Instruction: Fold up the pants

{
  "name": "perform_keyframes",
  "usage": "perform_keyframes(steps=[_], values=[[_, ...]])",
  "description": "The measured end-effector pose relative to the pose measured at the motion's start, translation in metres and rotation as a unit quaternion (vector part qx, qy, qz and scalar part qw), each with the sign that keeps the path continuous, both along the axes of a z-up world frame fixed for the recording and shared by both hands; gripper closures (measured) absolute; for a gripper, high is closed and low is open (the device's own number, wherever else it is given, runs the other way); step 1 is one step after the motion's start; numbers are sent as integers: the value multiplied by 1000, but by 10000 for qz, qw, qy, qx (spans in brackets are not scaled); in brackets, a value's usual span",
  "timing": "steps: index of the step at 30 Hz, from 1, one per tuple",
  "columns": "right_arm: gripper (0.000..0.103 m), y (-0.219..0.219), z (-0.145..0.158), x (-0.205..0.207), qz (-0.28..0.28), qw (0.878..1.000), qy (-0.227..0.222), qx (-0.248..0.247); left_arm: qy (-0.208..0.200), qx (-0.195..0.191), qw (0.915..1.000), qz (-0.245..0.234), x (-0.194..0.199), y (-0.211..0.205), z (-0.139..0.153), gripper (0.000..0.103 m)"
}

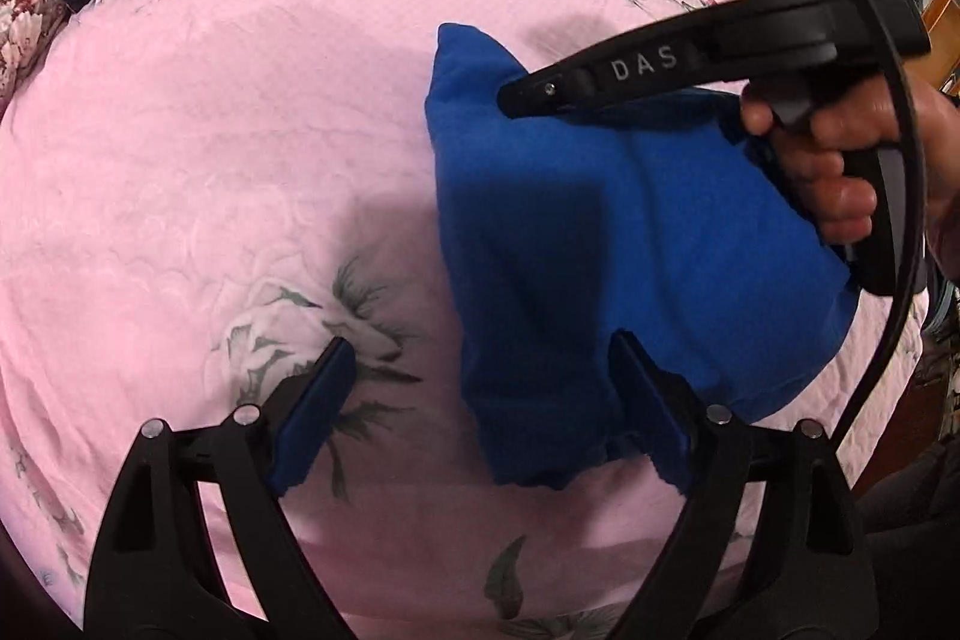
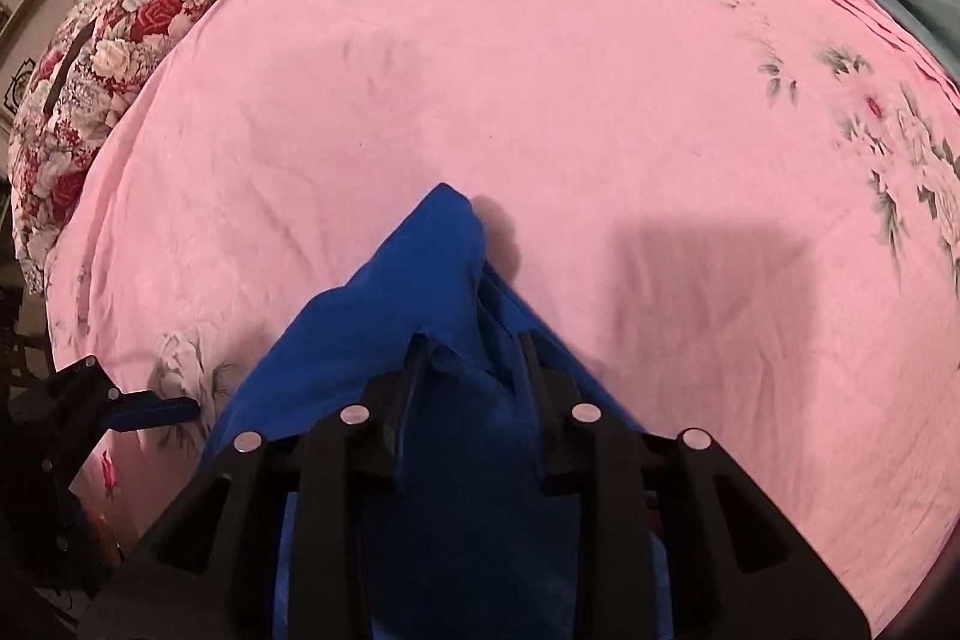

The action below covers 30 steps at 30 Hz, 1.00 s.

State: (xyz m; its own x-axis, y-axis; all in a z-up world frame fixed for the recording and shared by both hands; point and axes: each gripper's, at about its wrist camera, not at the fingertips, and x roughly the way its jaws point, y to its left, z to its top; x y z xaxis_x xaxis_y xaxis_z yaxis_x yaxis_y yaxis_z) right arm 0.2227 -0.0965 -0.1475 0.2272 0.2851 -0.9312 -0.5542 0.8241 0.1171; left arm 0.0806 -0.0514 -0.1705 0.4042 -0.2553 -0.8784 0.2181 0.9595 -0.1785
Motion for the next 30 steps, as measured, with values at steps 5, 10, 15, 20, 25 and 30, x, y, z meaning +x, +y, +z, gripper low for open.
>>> perform_keyframes(steps=[5,10,15,20,25,30], values=[[71,-25,54,-17,-187,9984,-305,447,-255,76,9996,81,-12,10,26,15],[71,-46,91,-58,-102,9987,-497,95,-623,80,9978,205,-14,19,58,15],[71,-65,85,-92,-369,9989,-281,-12,-767,-27,9970,-41,8,-4,69,15],[71,-84,67,-114,-543,9984,-129,-122,-321,298,9987,-241,33,-32,34,14],[71,-97,34,-118,-589,9982,92,-37,-168,311,9994,49,34,-30,17,5],[54,-115,67,-130,-484,9965,-245,639,-199,267,9989,317,32,-22,40,6]])
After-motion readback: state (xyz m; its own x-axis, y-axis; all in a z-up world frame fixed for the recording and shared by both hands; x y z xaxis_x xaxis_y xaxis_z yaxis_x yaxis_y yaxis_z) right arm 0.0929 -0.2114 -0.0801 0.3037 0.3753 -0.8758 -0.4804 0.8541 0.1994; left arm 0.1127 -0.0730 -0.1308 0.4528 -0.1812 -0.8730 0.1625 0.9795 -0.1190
